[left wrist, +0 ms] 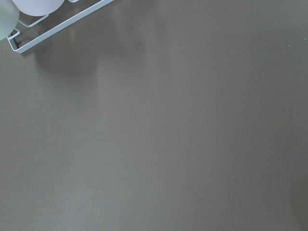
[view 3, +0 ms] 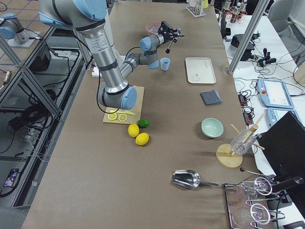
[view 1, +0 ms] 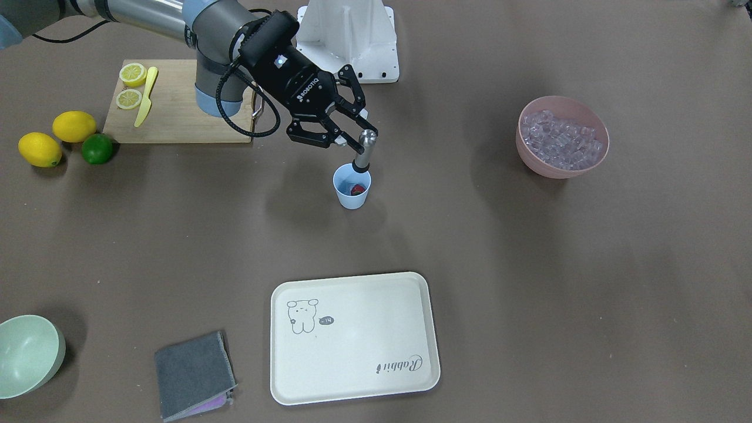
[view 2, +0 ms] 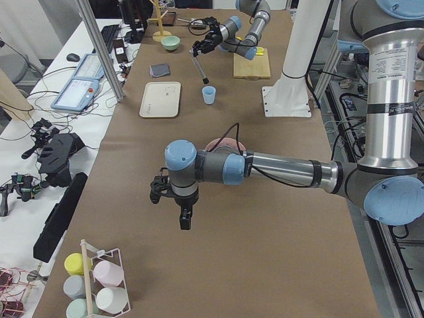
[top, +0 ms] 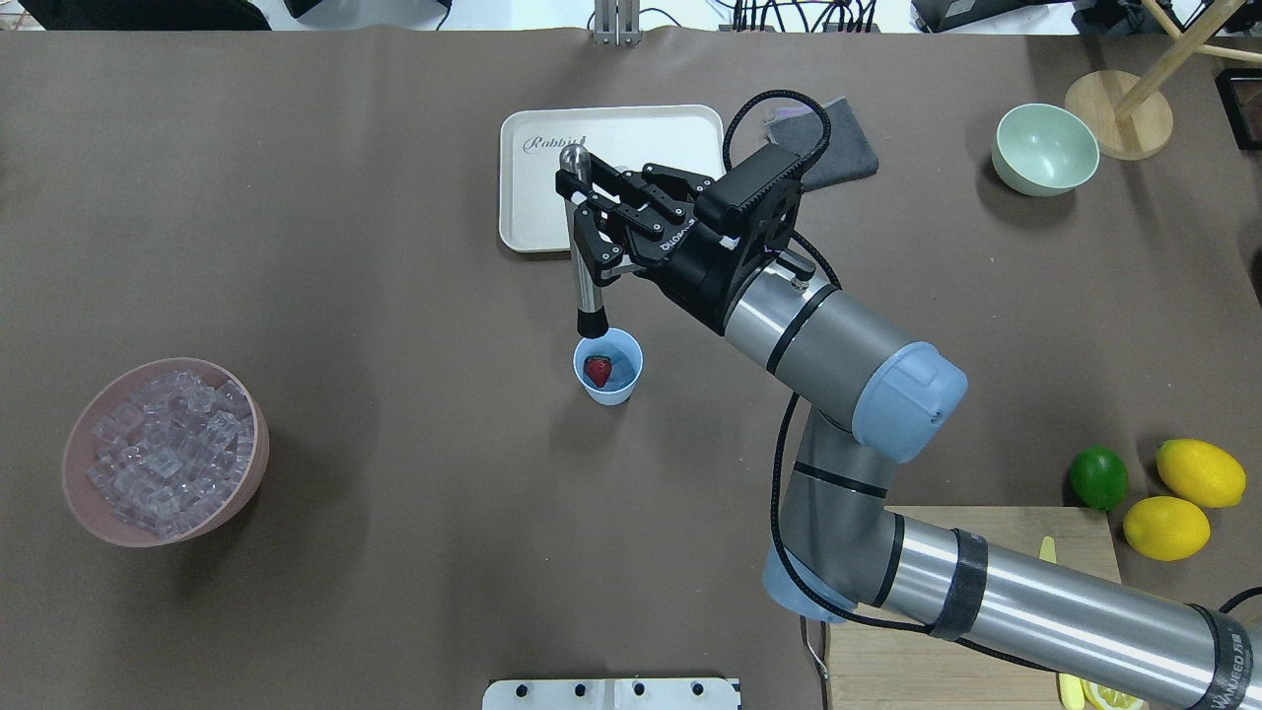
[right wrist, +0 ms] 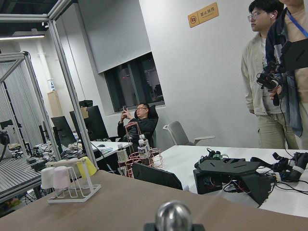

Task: Mash ice and strawberries in cup
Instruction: 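Press the muddler down into the cup repeatedly with the right gripper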

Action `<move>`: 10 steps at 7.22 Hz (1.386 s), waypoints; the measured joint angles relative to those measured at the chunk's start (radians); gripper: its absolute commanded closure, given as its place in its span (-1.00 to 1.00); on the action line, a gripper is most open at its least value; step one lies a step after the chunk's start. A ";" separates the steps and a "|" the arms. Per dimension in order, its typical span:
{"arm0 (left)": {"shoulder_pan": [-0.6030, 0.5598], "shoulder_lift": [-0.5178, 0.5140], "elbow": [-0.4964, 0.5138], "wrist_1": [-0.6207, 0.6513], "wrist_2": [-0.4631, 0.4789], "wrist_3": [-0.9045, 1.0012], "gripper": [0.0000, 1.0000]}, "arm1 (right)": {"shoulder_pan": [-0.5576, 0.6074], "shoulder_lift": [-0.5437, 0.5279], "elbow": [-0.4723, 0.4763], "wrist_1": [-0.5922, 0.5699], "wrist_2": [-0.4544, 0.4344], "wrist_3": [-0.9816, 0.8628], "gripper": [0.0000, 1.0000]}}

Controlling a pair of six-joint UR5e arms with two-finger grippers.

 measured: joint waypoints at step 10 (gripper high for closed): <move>0.001 -0.002 0.028 -0.006 0.001 0.001 -0.96 | -0.069 -0.003 -0.111 0.009 -0.039 -0.018 1.00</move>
